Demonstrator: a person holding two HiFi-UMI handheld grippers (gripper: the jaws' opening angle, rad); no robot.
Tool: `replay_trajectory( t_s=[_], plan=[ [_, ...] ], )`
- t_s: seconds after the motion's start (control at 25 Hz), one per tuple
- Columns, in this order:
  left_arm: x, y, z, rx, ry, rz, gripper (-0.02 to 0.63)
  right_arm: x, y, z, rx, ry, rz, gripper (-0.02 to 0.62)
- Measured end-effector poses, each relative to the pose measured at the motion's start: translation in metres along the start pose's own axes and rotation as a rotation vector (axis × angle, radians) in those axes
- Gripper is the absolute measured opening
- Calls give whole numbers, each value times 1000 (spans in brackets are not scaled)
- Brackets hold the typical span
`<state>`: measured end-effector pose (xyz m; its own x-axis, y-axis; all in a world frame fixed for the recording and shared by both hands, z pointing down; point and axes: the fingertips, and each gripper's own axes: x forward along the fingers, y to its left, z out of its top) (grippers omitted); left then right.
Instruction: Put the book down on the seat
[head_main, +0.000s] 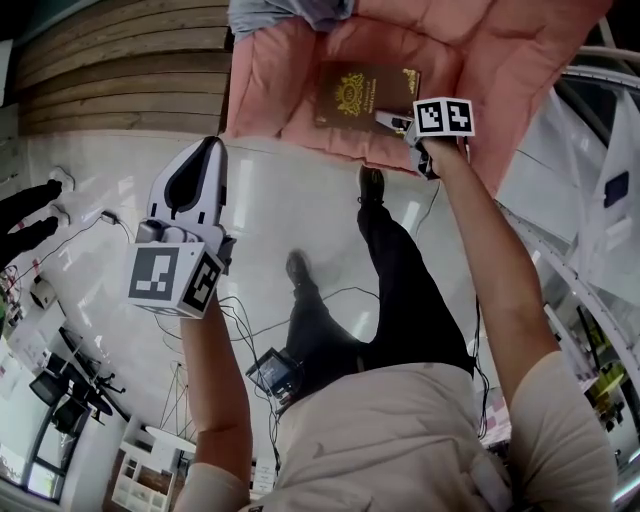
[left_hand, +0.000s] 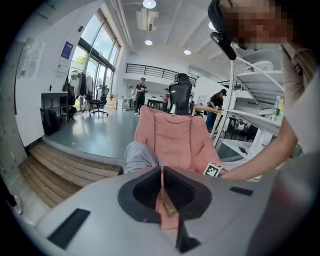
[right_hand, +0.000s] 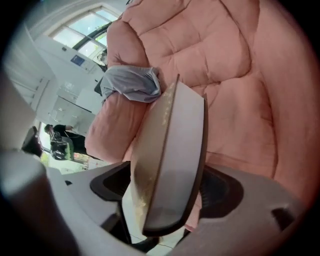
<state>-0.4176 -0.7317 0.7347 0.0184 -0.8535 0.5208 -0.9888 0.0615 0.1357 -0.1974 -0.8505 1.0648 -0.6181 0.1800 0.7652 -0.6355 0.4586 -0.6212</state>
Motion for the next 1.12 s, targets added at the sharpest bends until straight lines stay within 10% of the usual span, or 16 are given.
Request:
replay_trajectory(
  t_s=[0.16,0.44,0.84,1.12],
  plan=[
    [-20,29,15,6,-21,-1,20,1,2,5,-82,43,-193,426],
    [-69,42,52,29,-64,12,20,-42,50,36,-115,-70,-240,408],
    [-179,22,114,70,-140,19,20,-193,222,62,-308,-378,-86,-12],
    [-263,-3,159,118,-203,2,20,-306,368,46,-540,-527,59,-12]
  ],
)
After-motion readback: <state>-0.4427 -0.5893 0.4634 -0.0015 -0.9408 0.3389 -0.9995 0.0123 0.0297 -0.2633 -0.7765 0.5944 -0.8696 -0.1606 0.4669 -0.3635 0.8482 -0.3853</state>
